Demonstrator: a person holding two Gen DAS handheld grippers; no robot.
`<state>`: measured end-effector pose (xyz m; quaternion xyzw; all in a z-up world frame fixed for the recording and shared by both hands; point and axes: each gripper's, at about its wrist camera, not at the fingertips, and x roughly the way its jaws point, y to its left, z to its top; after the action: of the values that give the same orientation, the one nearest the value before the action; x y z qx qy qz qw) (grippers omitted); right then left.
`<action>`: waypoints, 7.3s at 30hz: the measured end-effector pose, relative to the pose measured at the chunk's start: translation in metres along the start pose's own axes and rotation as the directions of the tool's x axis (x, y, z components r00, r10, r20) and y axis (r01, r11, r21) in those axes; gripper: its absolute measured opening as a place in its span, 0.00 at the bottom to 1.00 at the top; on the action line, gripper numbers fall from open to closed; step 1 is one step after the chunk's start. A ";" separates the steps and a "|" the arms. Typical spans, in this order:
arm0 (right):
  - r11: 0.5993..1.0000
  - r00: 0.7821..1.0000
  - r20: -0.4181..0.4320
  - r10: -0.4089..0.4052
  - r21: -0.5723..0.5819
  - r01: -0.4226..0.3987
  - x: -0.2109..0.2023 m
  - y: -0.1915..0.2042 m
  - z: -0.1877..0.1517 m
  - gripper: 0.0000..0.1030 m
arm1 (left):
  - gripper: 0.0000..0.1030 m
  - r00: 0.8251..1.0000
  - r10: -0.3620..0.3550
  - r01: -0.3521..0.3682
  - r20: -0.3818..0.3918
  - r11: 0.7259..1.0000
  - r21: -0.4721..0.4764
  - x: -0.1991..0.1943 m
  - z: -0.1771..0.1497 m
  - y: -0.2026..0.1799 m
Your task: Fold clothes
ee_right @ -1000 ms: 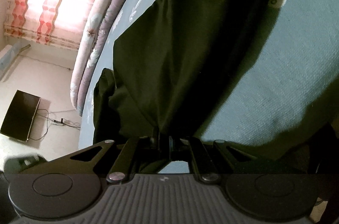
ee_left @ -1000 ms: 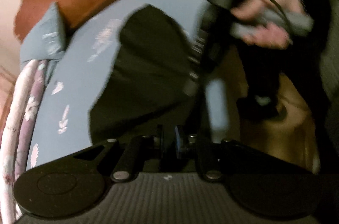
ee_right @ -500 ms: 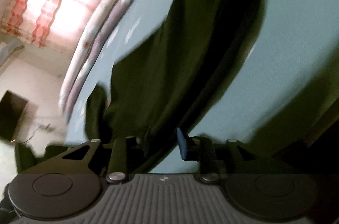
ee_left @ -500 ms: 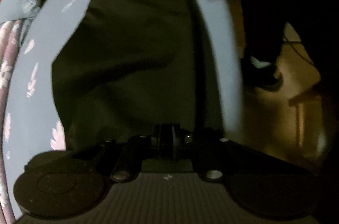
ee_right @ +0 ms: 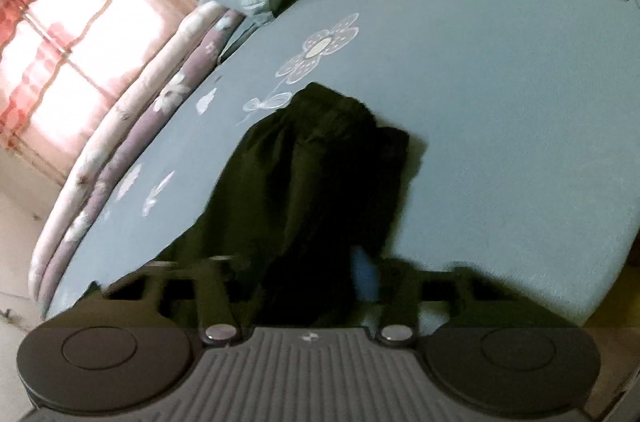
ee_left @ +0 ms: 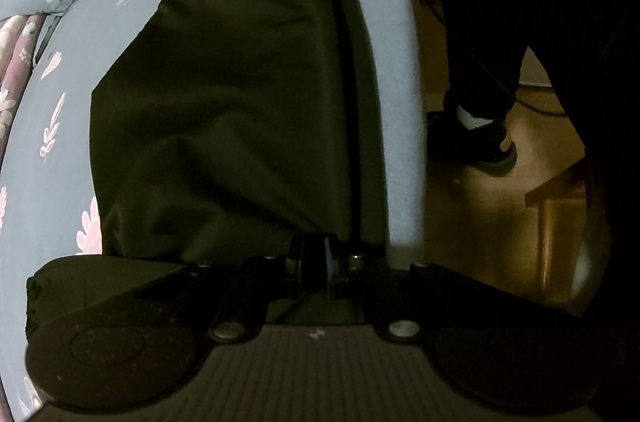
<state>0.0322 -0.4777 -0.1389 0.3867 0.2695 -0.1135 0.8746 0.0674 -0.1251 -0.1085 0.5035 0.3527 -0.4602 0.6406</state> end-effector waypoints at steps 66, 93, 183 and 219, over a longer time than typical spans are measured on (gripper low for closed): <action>0.997 0.973 0.218 -0.073 0.001 0.075 -0.005 -0.035 0.048 0.42 | 0.49 0.917 -0.051 0.203 0.397 0.914 -0.352 0.125 0.250 0.108; 0.936 0.956 0.020 0.291 -0.214 -0.281 0.032 0.038 0.031 0.68 | 0.64 0.932 -0.045 0.235 0.359 0.829 -0.507 0.053 0.141 0.030; 0.235 0.699 -0.685 0.206 -0.659 -0.715 0.105 0.241 -0.043 0.77 | 0.74 0.943 0.039 0.099 0.330 0.915 -0.391 0.064 0.011 0.181; 0.288 0.627 -0.776 0.068 -0.586 -0.757 0.116 0.204 -0.059 0.80 | 0.80 0.867 -0.028 0.360 0.497 0.727 -0.585 0.126 0.042 0.256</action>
<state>0.1886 -0.2948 -0.1109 -0.0636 0.4347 0.4314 0.7879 0.3505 -0.1780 -0.1316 0.0804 0.3843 -0.4761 0.7869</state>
